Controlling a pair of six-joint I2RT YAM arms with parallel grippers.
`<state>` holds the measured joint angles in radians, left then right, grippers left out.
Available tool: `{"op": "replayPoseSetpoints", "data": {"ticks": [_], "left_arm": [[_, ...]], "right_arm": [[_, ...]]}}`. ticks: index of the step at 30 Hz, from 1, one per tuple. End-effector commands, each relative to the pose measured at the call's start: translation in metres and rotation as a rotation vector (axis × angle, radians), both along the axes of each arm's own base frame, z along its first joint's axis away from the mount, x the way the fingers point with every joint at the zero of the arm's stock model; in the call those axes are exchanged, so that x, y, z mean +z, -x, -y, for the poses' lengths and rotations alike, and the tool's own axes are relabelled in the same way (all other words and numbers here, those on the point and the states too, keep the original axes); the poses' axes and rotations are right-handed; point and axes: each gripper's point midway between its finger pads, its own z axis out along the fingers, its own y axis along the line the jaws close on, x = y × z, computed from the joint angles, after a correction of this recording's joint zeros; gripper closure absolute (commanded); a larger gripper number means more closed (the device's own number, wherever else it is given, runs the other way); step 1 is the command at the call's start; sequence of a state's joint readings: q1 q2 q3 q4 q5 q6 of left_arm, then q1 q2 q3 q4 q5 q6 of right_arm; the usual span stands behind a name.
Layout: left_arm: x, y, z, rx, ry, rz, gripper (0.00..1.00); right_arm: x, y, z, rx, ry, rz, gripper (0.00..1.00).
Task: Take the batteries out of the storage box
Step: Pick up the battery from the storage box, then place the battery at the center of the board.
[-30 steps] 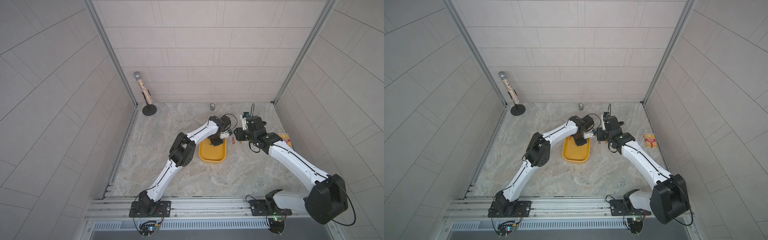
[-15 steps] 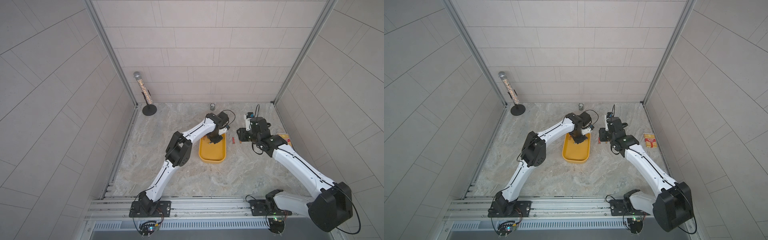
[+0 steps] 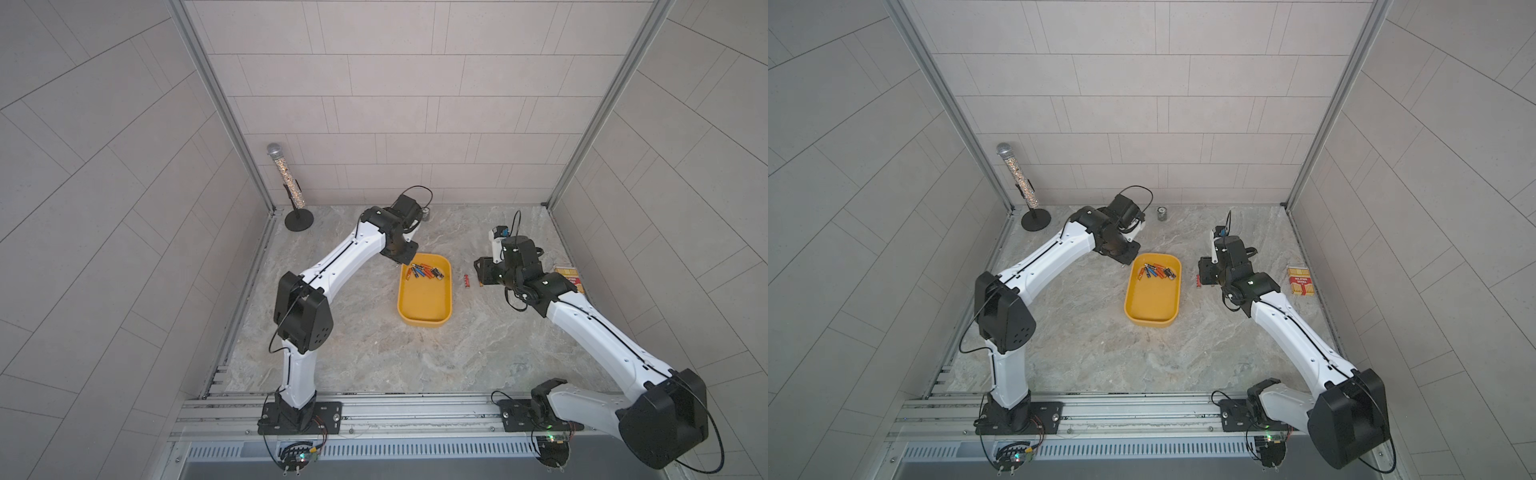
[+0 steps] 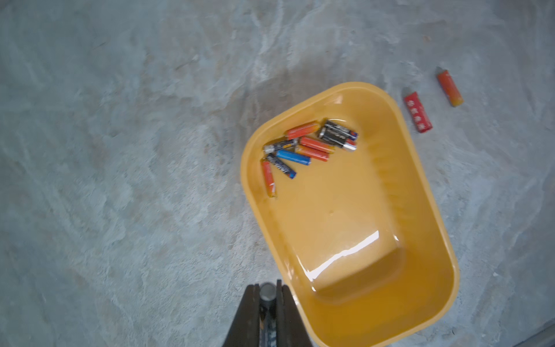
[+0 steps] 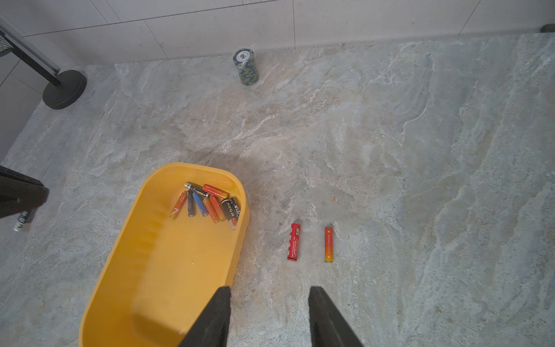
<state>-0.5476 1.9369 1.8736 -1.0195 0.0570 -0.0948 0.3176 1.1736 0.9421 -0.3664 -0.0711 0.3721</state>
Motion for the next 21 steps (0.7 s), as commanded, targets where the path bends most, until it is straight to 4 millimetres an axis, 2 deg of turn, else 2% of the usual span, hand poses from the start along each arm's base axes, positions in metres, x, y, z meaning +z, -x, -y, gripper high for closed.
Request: {"op": "replayPoseSetpoints", "data": {"ticks": [1, 4, 7, 13, 16, 21], "left_arm": [[-0.011, -0.017, -0.043, 0.177, 0.001, -0.01, 1.0], [-0.032, -0.025, -0.065, 0.231, -0.05, -0.042, 1.0], [-0.058, -0.029, -0.074, 0.249, -0.126, -0.075, 1.0], [-0.115, -0.029, -0.065, 0.329, -0.115, -0.2, 1.0], [-0.132, -0.034, -0.061, 0.37, -0.103, -0.216, 1.0], [-0.149, -0.041, -0.054, 0.399, -0.097, -0.239, 1.0]], "right_arm": [[-0.007, -0.002, -0.005, 0.012, -0.021, -0.021, 0.53], [-0.008, -0.003, -0.007, 0.017, -0.033, -0.027, 0.53], [-0.01, -0.003, -0.01, 0.024, -0.036, -0.034, 0.53], [-0.016, -0.002, -0.015, 0.04, -0.024, -0.058, 0.53], [-0.017, -0.001, -0.017, 0.046, -0.022, -0.064, 0.53], [-0.019, -0.002, -0.016, 0.047, -0.014, -0.068, 0.53]]}}
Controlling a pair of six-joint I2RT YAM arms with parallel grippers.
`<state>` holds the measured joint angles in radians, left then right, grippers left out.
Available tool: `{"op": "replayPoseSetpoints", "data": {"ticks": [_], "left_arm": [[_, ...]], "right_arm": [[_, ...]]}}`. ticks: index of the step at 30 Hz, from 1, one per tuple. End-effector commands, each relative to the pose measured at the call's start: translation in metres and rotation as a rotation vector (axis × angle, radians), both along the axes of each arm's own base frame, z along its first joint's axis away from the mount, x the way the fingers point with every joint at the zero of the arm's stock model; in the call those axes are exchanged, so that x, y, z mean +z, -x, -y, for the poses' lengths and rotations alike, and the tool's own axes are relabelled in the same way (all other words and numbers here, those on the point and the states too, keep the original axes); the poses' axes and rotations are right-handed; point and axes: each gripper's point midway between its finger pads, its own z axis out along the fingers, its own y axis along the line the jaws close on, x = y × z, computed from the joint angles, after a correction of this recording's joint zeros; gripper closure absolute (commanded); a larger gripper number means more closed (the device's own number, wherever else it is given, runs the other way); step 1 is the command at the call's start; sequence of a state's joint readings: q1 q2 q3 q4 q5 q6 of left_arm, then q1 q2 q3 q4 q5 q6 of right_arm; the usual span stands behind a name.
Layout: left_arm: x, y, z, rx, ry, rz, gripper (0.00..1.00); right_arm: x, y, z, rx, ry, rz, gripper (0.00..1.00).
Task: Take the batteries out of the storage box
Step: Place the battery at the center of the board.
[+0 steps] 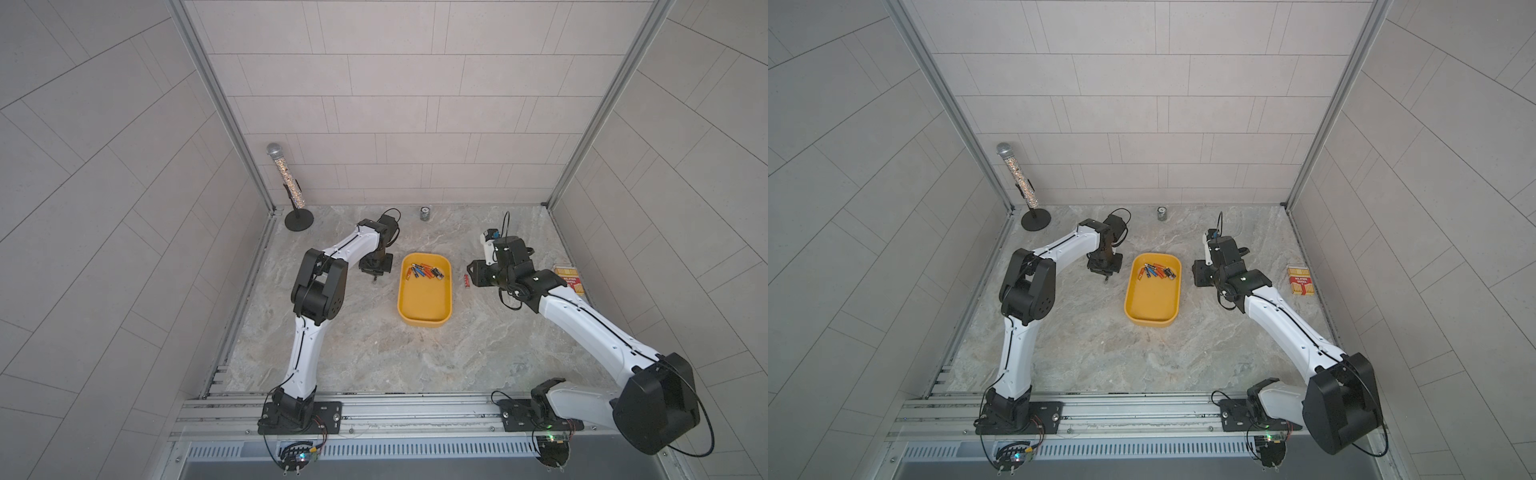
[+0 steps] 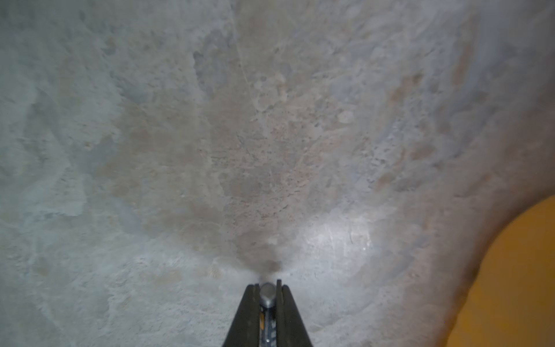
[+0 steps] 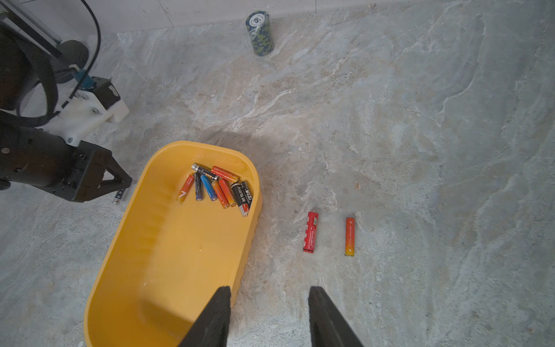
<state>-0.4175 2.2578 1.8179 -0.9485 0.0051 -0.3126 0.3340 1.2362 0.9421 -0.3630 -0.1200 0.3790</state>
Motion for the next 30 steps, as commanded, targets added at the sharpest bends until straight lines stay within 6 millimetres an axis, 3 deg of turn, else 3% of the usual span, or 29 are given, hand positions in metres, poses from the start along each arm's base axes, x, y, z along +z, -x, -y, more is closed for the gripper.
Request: {"op": "replayPoseSetpoints", "data": {"ticks": [1, 11, 16, 20, 24, 28, 30], "left_arm": [[0.002, -0.011, 0.01, 0.053, 0.034, 0.023, 1.0], [-0.019, -0.003, 0.018, 0.081, 0.036, -0.031, 1.0], [-0.022, 0.003, 0.025, 0.085, 0.056, -0.054, 0.92], [-0.019, 0.005, 0.026, 0.086, 0.063, -0.054, 0.77], [-0.008, 0.006, 0.027, 0.101, 0.076, -0.045, 0.62], [0.001, 0.007, 0.034, 0.078, 0.091, -0.036, 0.49], [0.005, 0.004, 0.031, 0.05, 0.064, -0.036, 0.48]], "right_arm": [[0.001, -0.001, -0.001, -0.002, 0.004, -0.001, 0.53], [-0.003, -0.001, 0.001, -0.008, 0.019, -0.007, 0.53], [-0.004, -0.003, 0.002, -0.011, 0.025, -0.005, 0.53], [-0.001, -0.005, 0.001, -0.011, 0.029, -0.012, 0.53], [0.015, -0.004, 0.007, -0.029, 0.046, 0.005, 0.53], [0.012, -0.008, 0.01, -0.059, 0.042, 0.017, 0.53], [0.008, -0.013, 0.007, -0.05, 0.041, 0.012, 0.53]]}}
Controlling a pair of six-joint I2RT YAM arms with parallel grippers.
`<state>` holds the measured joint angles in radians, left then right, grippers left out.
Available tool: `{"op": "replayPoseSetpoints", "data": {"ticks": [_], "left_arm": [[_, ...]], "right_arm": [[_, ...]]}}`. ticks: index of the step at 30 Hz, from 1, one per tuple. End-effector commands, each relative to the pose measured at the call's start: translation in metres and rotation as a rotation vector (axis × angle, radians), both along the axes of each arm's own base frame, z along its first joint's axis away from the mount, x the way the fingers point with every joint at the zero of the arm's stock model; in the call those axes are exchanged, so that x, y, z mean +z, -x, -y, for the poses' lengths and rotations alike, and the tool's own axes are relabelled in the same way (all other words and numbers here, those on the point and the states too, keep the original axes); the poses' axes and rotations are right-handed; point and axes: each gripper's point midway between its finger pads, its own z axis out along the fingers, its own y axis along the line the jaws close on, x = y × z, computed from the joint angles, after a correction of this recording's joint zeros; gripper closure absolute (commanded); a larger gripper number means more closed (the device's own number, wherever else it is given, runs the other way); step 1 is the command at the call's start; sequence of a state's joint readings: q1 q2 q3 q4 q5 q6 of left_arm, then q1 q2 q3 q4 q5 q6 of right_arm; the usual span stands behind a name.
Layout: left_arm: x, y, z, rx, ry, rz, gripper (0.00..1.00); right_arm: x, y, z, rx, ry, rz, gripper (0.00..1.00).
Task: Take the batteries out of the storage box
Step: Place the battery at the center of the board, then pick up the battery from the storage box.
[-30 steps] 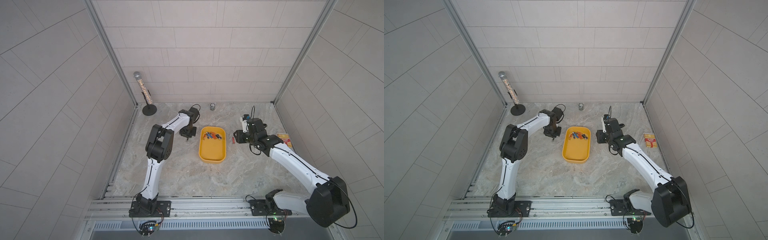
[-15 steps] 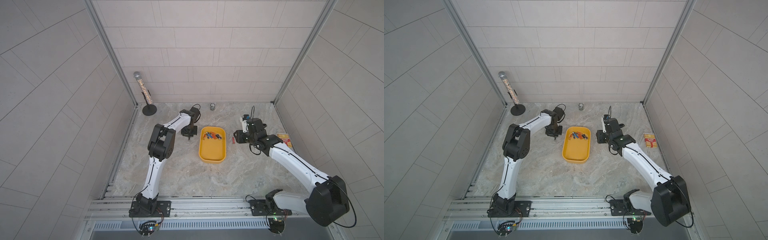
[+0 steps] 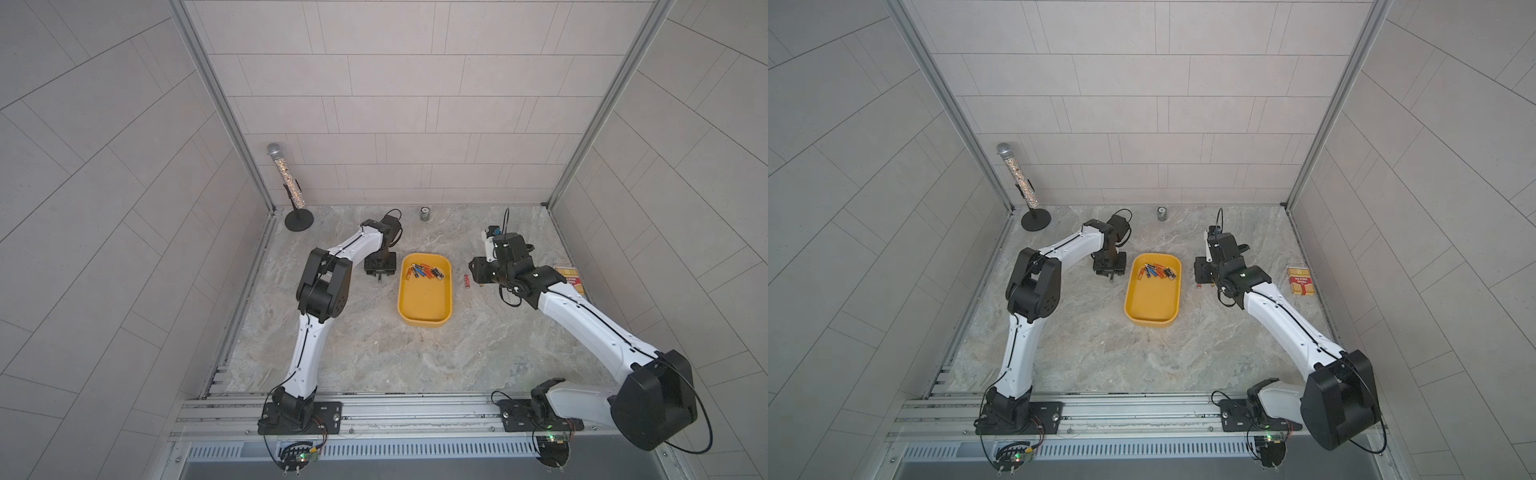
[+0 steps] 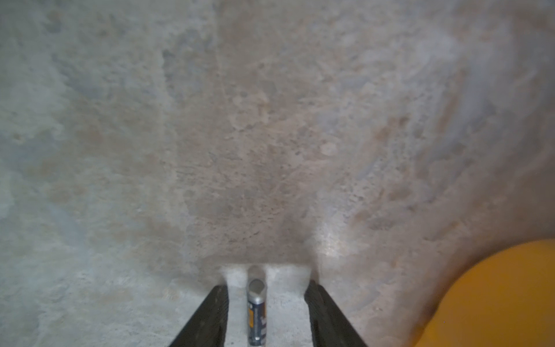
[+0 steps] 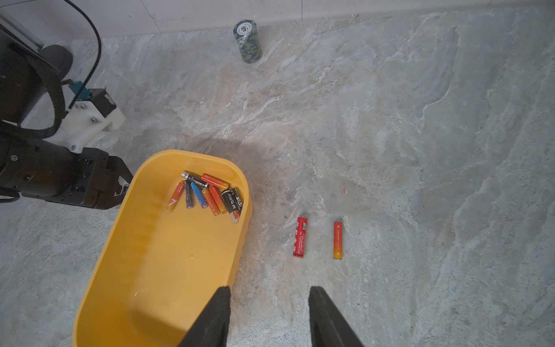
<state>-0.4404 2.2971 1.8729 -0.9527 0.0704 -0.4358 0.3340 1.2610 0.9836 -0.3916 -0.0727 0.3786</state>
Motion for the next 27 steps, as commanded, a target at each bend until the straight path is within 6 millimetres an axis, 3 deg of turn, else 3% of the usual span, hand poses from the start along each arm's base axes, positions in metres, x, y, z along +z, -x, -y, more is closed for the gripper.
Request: {"op": "replayPoseSetpoints", "data": {"ticks": [1, 6, 11, 17, 20, 22, 24, 27], "left_arm": [[0.009, 0.005, 0.005, -0.054, -0.024, -0.015, 0.48], [0.042, 0.0, -0.003, -0.048, -0.052, 0.058, 0.37], [0.085, -0.012, 0.013, -0.069, -0.016, 0.131, 0.35], [0.136, -0.006, 0.011, -0.099, -0.074, 0.237, 0.37], [0.171, 0.008, 0.038, -0.206, -0.096, 0.338, 0.42], [0.179, 0.019, 0.063, -0.302, -0.107, 0.373, 0.42], [0.176, 0.024, 0.082, -0.339, -0.1, 0.365, 0.43], [0.152, 0.026, 0.109, -0.342, -0.027, 0.289, 0.43]], "right_arm": [[0.004, -0.007, -0.001, -0.012, 0.005, 0.011, 0.53], [0.004, 0.002, 0.001, -0.014, 0.009, -0.023, 0.52], [-0.016, 0.009, 0.007, -0.047, 0.001, -0.011, 0.52], [-0.004, 0.008, 0.008, -0.025, 0.021, 0.017, 0.52], [0.0, 0.019, 0.011, -0.041, -0.001, 0.03, 0.51], [-0.006, 0.026, 0.013, -0.049, -0.02, 0.034, 0.51], [-0.014, 0.033, 0.016, -0.061, -0.032, 0.037, 0.51], [-0.018, 0.038, 0.017, -0.074, -0.053, 0.044, 0.52]]}}
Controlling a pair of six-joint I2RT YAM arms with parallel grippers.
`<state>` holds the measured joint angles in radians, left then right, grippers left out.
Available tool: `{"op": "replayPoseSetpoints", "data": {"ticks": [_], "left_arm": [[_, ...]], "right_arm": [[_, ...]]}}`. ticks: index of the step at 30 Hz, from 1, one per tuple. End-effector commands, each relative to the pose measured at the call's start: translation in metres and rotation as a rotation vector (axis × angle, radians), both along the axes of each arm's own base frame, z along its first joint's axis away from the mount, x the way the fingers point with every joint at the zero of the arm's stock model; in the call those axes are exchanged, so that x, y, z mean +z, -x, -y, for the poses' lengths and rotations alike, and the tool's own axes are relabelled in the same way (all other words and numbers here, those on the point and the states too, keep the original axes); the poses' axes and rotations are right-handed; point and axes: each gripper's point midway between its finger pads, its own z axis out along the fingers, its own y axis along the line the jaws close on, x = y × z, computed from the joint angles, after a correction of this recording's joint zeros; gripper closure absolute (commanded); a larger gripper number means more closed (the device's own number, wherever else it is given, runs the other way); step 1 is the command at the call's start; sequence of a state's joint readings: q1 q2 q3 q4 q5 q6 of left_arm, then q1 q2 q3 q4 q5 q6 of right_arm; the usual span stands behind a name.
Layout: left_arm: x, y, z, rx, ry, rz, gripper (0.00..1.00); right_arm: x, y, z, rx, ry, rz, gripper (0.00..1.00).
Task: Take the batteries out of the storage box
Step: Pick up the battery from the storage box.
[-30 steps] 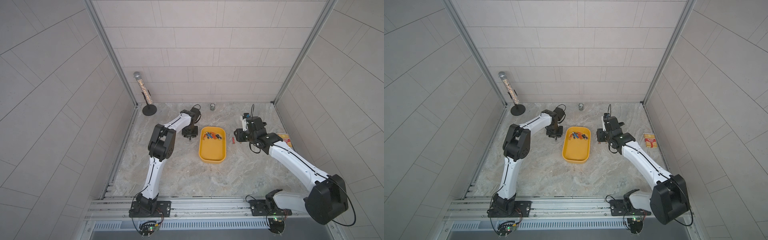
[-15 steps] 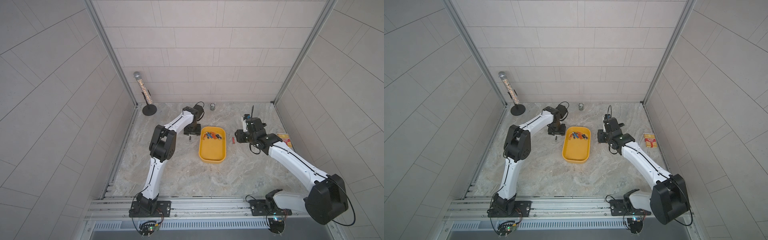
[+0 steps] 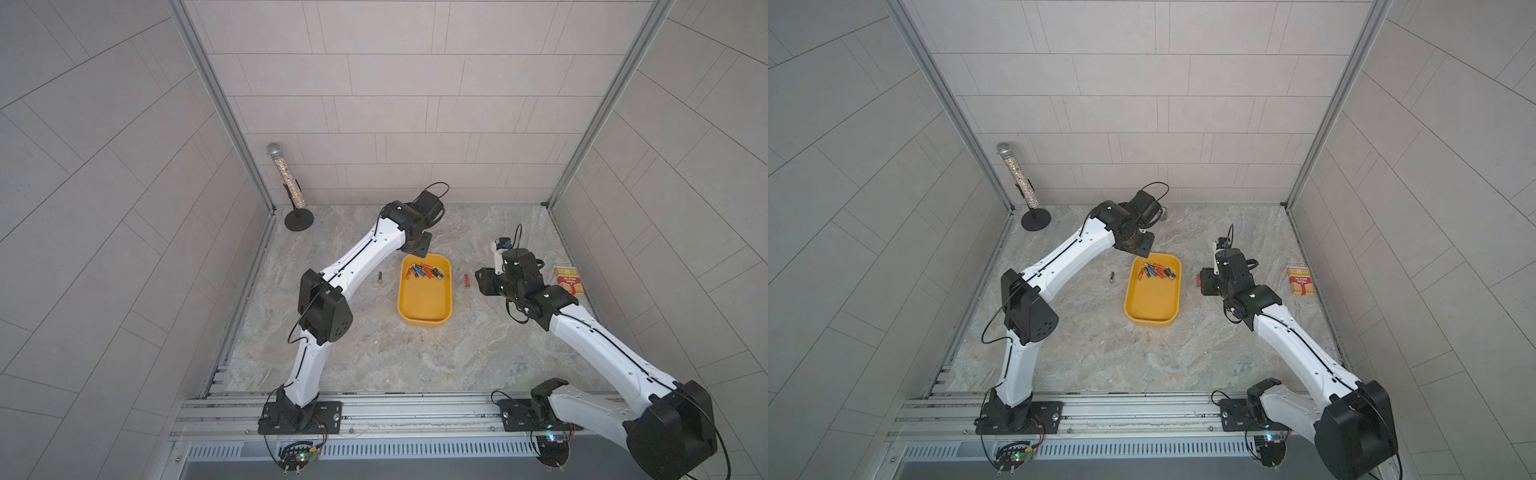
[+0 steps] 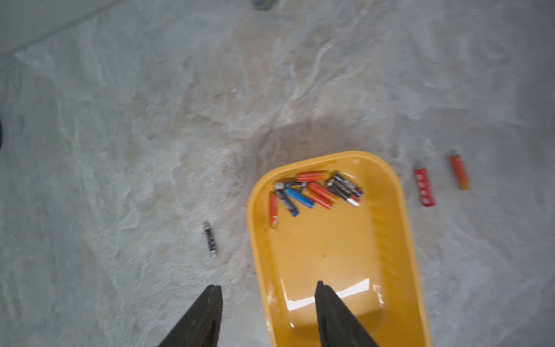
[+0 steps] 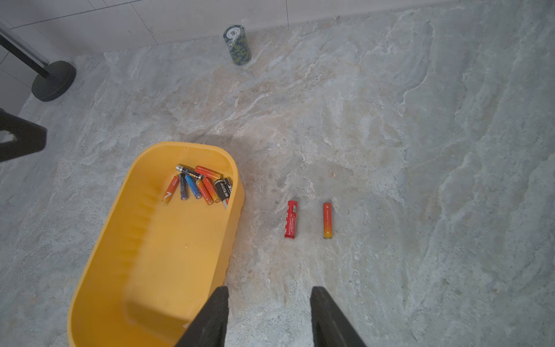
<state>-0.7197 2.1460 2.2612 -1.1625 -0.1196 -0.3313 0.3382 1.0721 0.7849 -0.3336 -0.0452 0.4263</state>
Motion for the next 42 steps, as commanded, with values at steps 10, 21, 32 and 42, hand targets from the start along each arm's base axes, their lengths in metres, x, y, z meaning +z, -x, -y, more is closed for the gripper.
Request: {"op": "replayPoseSetpoints", "data": {"ticks": [10, 21, 32, 42], "left_arm": [[-0.11, -0.016, 0.013, 0.061, -0.113, -0.18, 0.45], [-0.153, -0.036, 0.009, 0.109, -0.098, -0.226, 0.51], [-0.173, -0.032, 0.007, 0.118, -0.117, -0.264, 0.66], [-0.193, -0.025, 0.005, 0.122, -0.135, -0.307, 0.77]], "right_arm": [[-0.009, 0.019, -0.001, 0.01, -0.021, 0.026, 0.52], [-0.024, 0.015, -0.004, 0.029, -0.01, -0.005, 0.52], [-0.026, 0.016, -0.003, 0.029, 0.006, -0.01, 0.52], [-0.026, 0.017, 0.0, 0.028, 0.024, -0.015, 0.52]]}}
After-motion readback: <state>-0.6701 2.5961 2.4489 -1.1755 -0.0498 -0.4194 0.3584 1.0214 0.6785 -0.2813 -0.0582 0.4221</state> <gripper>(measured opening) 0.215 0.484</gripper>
